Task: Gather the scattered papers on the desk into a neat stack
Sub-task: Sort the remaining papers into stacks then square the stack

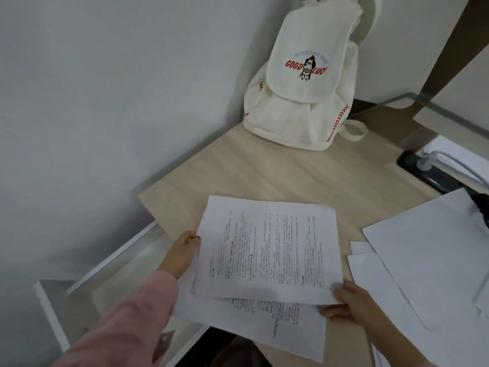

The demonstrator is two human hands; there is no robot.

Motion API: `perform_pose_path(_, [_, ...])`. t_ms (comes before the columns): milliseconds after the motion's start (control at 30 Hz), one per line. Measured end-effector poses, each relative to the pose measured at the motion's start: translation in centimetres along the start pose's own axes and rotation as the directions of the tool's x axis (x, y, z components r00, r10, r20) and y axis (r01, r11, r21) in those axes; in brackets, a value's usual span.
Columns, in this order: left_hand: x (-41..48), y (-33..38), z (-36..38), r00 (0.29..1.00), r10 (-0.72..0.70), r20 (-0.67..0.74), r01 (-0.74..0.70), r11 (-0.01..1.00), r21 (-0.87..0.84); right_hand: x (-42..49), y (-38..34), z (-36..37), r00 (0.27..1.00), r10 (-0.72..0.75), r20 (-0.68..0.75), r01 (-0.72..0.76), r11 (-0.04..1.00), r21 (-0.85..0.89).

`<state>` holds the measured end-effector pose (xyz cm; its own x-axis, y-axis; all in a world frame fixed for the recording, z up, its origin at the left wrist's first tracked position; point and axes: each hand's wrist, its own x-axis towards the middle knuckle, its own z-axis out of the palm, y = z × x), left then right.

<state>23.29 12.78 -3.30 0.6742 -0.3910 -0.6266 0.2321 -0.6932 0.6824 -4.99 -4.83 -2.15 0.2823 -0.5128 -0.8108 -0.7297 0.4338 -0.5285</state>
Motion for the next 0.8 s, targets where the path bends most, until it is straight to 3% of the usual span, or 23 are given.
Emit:
perform_pose_path(167, [-0.2,1.0,0.0,0.990,0.043,0.137,-0.039,0.999,-0.034,-0.8,0.4,-0.4,1.000,0.020,-0.007,-0.020,0.999,-0.035])
perform_pose_path(233, [-0.3,1.8,-0.2,0.974,0.106,0.201,-0.108,0.994,-0.003,-0.8,0.5,-0.7,0.999,0.036,-0.034,-0.041,0.991,-0.128])
perform_pose_path(300, [-0.5,3.5,-0.7,0.947,0.203,0.249,-0.226,0.972,0.068,-0.6,0.0,-1.5,0.962,-0.131,-0.238,0.057,0.954,-0.295])
perform_pose_path(367, [-1.0,6.1,-1.3,0.892,0.296,0.340,-0.366,0.916,0.164,-1.1,-2.1,-2.3,0.852,-0.388,-0.352,0.254,0.893,-0.371])
perform_pose_path(433, [-1.9,9.6,-1.6,0.819,0.343,0.460,-0.490,0.835,0.251,-2.0,-5.6,-2.9,0.769,-0.578,-0.272,0.448,0.792,-0.416])
perform_pose_path(500, [-3.0,13.1,-1.5,0.741,0.388,0.548,-0.607,0.735,0.301,-3.0,-9.7,-3.5,0.748,-0.649,-0.137,0.547,0.721,-0.425])
perform_pose_path(567, [-4.2,16.1,-0.9,0.679,0.430,0.595,-0.681,0.672,0.290,-4.6,-13.2,-4.1,0.820,-0.570,0.054,0.556,0.769,-0.316])
perform_pose_path(633, [-5.3,18.3,0.0,0.628,0.488,0.606,-0.726,0.646,0.233,-5.8,-14.6,-4.9,0.846,-0.483,0.225,0.522,0.836,-0.167])
perform_pose_path(733, [-6.0,20.0,0.7,0.613,0.510,0.604,-0.732,0.655,0.189,-6.2,-12.9,-6.3,0.887,-0.413,0.206,0.426,0.905,-0.020])
perform_pose_path(800, [-5.8,20.0,0.7,0.662,0.528,0.533,-0.694,0.699,0.169,-6.4,-10.8,-7.5,0.911,-0.387,0.145,0.375,0.921,0.102])
